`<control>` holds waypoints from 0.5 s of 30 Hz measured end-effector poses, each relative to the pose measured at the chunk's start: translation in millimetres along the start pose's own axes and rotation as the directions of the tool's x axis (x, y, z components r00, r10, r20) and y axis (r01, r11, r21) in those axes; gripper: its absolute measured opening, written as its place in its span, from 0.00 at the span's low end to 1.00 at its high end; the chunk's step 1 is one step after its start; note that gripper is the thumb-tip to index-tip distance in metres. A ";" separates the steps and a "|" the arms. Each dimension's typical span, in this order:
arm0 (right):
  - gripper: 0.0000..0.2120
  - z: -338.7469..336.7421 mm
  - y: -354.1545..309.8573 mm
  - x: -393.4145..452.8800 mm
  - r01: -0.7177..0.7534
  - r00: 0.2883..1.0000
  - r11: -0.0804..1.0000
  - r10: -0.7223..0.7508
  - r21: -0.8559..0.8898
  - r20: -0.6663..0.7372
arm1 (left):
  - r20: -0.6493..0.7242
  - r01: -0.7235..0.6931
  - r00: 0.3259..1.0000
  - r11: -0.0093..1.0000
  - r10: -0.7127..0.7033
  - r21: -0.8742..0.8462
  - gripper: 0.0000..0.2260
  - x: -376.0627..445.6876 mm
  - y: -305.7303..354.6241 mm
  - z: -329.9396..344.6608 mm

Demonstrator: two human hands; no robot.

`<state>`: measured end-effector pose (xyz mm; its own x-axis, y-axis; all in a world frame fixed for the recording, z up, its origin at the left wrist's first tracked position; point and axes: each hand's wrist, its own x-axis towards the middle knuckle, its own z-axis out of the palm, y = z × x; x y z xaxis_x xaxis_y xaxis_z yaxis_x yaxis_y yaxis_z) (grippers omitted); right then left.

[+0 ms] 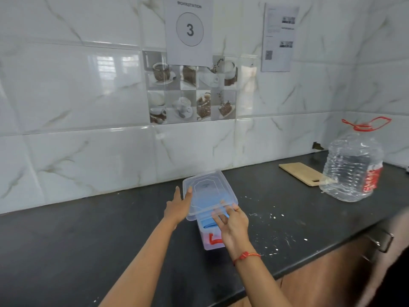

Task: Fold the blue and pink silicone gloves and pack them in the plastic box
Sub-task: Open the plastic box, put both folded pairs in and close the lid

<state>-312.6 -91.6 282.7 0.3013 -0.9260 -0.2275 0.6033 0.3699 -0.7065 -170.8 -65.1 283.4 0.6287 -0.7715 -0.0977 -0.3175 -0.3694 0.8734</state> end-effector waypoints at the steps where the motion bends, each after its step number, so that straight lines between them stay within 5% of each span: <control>1: 0.12 -4.7 -2.9 0.7 -0.013 1.000 1.000 0.013 0.018 -0.013 | 0.028 0.001 1.000 0.998 0.001 -0.062 0.32 1.1 2.4 6.6; 8: 0.11 -37.4 -10.3 12.5 -0.048 0.999 0.999 0.048 0.002 -0.006 | 0.011 0.048 0.999 0.953 -0.047 -0.300 0.20 19.0 5.1 46.7; 15: 0.11 -63.0 -10.1 28.2 0.028 0.998 0.849 -0.049 -0.528 -0.027 | 0.010 -0.017 1.000 0.976 0.020 -0.219 0.22 14.9 0.3 64.0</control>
<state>-356.7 -126.2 241.2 0.2514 -0.9448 -0.2102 0.1308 0.2484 -0.9598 -207.0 -109.8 251.7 0.6156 -0.7835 -0.0852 -0.1650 -0.2338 0.9582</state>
